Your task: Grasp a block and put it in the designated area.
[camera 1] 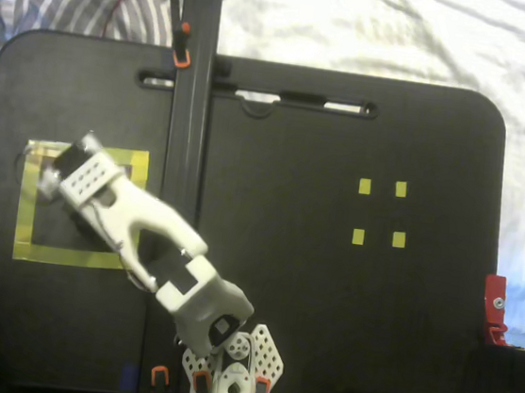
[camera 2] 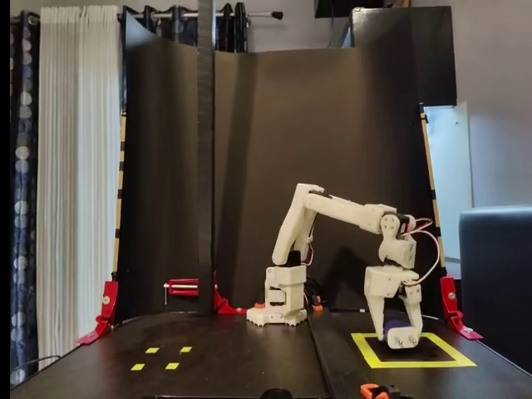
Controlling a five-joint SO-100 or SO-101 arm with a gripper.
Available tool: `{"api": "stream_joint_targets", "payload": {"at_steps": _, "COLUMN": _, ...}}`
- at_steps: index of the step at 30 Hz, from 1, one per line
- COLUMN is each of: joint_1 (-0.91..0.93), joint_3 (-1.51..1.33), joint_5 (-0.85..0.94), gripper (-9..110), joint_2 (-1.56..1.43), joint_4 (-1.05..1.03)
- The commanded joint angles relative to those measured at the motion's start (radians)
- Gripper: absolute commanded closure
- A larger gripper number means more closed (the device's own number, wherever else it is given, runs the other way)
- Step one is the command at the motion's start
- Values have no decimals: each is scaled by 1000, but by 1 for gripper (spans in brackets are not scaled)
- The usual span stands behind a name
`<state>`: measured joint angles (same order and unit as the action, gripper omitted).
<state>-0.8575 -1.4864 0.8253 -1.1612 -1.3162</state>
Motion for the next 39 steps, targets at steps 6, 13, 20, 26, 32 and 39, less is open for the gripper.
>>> {"api": "stream_joint_targets", "payload": {"at_steps": 6, "joint_1": -3, "joint_3": -2, "joint_5": -11, "gripper": 81, "joint_2": 8, "joint_4": 25}}
{"api": "stream_joint_targets", "payload": {"at_steps": 13, "joint_1": -2, "joint_3": -6, "joint_5": -11, "gripper": 81, "joint_2": 11, "joint_4": 23}}
{"api": "stream_joint_targets", "payload": {"at_steps": 20, "joint_1": -2, "joint_3": -6, "joint_5": -11, "gripper": 72, "joint_2": 11, "joint_4": 8}}
{"api": "stream_joint_targets", "payload": {"at_steps": 26, "joint_1": -5, "joint_3": -6, "joint_5": -11, "gripper": 60, "joint_2": 11, "joint_4": -11}}
{"api": "stream_joint_targets", "payload": {"at_steps": 32, "joint_1": -6, "joint_3": -6, "joint_5": -9, "gripper": 60, "joint_2": 8, "joint_4": -11}}
{"api": "stream_joint_targets", "payload": {"at_steps": 39, "joint_1": 0, "joint_3": 0, "joint_5": -3, "gripper": 60, "joint_2": -67, "joint_4": -58}}
